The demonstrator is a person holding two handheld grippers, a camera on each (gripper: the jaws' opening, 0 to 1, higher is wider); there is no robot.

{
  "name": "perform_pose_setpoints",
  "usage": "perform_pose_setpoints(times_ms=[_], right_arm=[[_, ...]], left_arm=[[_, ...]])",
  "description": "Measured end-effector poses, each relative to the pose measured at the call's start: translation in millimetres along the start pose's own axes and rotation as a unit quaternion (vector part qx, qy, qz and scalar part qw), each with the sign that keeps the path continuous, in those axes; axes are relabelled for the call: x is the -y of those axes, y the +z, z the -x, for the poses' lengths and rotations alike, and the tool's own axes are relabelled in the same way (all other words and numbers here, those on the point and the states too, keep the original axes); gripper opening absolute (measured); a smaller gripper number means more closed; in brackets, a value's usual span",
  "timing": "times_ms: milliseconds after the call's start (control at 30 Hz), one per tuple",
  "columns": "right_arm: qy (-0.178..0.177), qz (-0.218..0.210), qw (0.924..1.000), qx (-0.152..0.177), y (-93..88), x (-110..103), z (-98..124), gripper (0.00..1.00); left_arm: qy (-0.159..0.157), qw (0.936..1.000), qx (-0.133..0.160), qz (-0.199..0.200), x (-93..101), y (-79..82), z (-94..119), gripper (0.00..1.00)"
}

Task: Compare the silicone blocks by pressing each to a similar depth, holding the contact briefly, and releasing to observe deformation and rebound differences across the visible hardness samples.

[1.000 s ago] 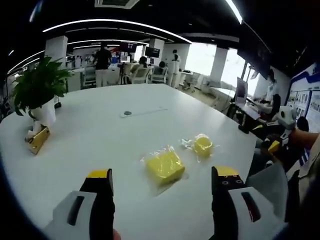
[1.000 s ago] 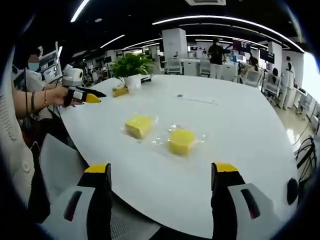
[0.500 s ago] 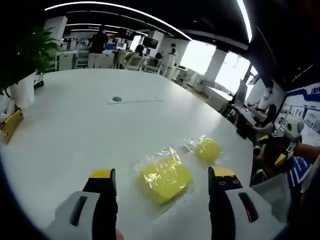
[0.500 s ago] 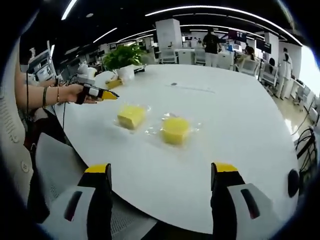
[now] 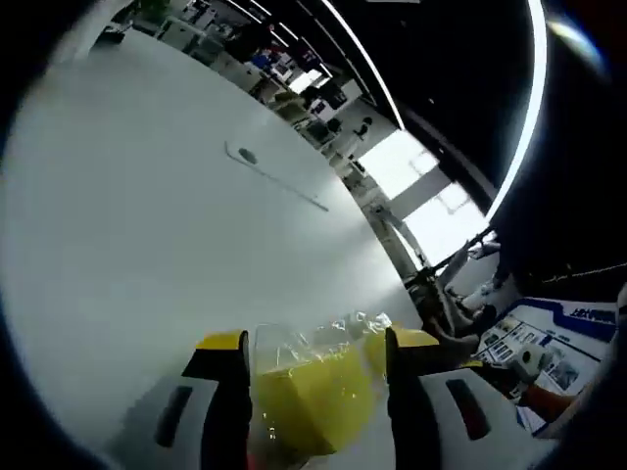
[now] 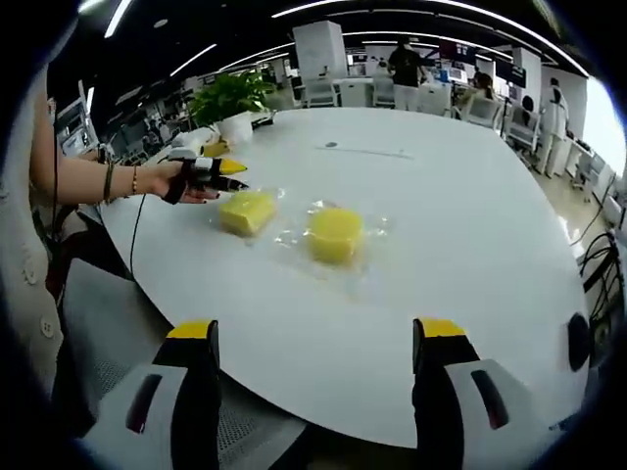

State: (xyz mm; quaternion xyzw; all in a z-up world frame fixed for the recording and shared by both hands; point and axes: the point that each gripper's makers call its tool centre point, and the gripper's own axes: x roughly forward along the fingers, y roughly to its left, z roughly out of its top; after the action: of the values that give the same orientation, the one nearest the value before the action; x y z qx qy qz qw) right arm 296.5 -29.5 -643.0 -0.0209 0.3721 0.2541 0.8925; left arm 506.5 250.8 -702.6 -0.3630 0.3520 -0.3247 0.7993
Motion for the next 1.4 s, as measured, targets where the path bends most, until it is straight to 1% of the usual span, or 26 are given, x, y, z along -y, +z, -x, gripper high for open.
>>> perform_pose_setpoints(times_ms=[100, 167, 200, 233, 300, 433, 533, 633, 700, 767, 800, 867, 900, 967, 1000, 1067, 1100, 1133, 1300, 1333, 1367, 1400], right_arm=[[-0.004, -0.004, 1.0, 0.0, 0.2, 4.0, -1.1, 0.75], [-0.006, -0.004, 1.0, -0.002, -0.5, 5.4, -1.3, 0.75], [-0.006, -0.004, 1.0, -0.003, -0.6, 5.8, -1.4, 0.75], [-0.006, -0.005, 1.0, -0.003, -0.9, 6.0, -1.5, 0.75], [-0.007, -0.007, 0.9999, -0.005, -2.0, 6.9, -1.8, 0.75], [-0.008, -0.009, 0.9999, -0.008, -3.7, 8.1, -2.5, 0.74], [-0.008, -0.009, 0.9999, -0.009, -4.2, 8.5, -3.3, 0.74], [-0.008, -0.01, 0.9999, -0.009, -3.2, 8.7, -4.1, 0.73], [-0.007, -0.01, 0.9999, -0.008, -2.1, 8.5, -4.5, 0.73], [-0.007, -0.009, 0.9999, -0.006, -0.9, 8.2, -4.9, 0.73], [-0.006, -0.008, 0.9999, -0.006, -0.6, 7.8, -5.1, 0.73], [-0.004, -0.007, 0.9999, -0.006, -0.1, 6.4, -5.5, 0.72], [-0.004, -0.006, 1.0, -0.005, 0.1, 6.1, -5.7, 0.72], [-0.003, -0.007, 1.0, -0.002, 1.1, 5.5, -5.4, 0.72], [-0.002, -0.007, 1.0, 0.0, 2.0, 5.0, -5.2, 0.72], [-0.001, -0.005, 1.0, 0.003, 3.2, 4.0, -4.5, 0.72], [0.0, -0.002, 1.0, 0.005, 4.4, 2.4, -4.0, 0.72], [0.001, -0.001, 1.0, 0.006, 5.0, 1.8, -3.4, 0.71], [0.003, 0.003, 0.9998, 0.018, 9.0, -0.5, 1.7, 0.7], [0.004, 0.003, 0.9998, 0.02, 9.8, -1.0, 2.5, 0.7], [0.005, 0.004, 0.9997, 0.023, 10.7, -1.4, 3.6, 0.7], [0.005, 0.005, 0.9997, 0.024, 11.1, -1.7, 3.9, 0.7]], left_arm=[[-0.005, 0.9998, -0.008, 0.019, -13.5, -3.4, -3.8, 0.42], [-0.01, 0.9993, -0.008, 0.036, -17.4, -4.4, -5.2, 0.34], [-0.016, 0.9984, -0.004, 0.054, -17.5, -5.3, -6.8, 0.31], [-0.014, 0.9979, 0.002, 0.064, -20.1, -4.3, -7.3, 0.29], [-0.015, 0.9952, 0.016, 0.096, -22.8, -1.3, -8.1, 0.24], [-0.013, 0.995, 0.014, 0.098, -28.3, -6.0, -8.2, 0.15], [-0.015, 0.9948, 0.013, 0.1, -27.0, -10.4, -7.9, 0.11], [-0.02, 0.9948, 0.013, 0.099, -30.1, -10.3, -7.8, 0.07], [-0.024, 0.9961, 0.014, 0.084, -26.8, -11.7, -7.8, 0.01], [-0.017, 0.9962, 0.018, 0.083, -25.2, -11.4, -7.9, 0.0], [-0.014, 0.9972, 0.018, 0.071, -25.7, -11.2, -7.5, 0.0], [-0.025, 0.9972, 0.021, 0.067, -16.8, -10.7, -7.0, 0.0], [-0.023, 0.9976, 0.021, 0.061, -12.6, -11.0, -6.7, 0.0], [-0.014, 0.999, 0.024, 0.034, -12.3, -7.9, -5.5, 0.0], [-0.009, 0.9991, 0.024, 0.032, -10.7, -7.7, -4.9, 0.0], [0.001, 0.9995, 0.028, 0.014, -8.6, -6.3, -3.1, 0.0], [0.008, 0.9996, 0.028, -0.001, -6.8, -6.0, -1.5, 0.0], [0.005, 0.9996, 0.028, -0.004, -2.7, -6.2, -0.6, 0.0], [0.026, 0.998, 0.035, -0.045, 10.2, -2.0, 8.3, 0.0], [0.032, 0.9969, 0.039, -0.061, 12.2, -0.4, 10.3, 0.0], [0.032, 0.9962, 0.045, -0.067, 18.6, 1.5, 13.1, 0.0], [0.034, 0.9958, 0.048, -0.07, 20.6, 2.7, 14.4, 0.0]])
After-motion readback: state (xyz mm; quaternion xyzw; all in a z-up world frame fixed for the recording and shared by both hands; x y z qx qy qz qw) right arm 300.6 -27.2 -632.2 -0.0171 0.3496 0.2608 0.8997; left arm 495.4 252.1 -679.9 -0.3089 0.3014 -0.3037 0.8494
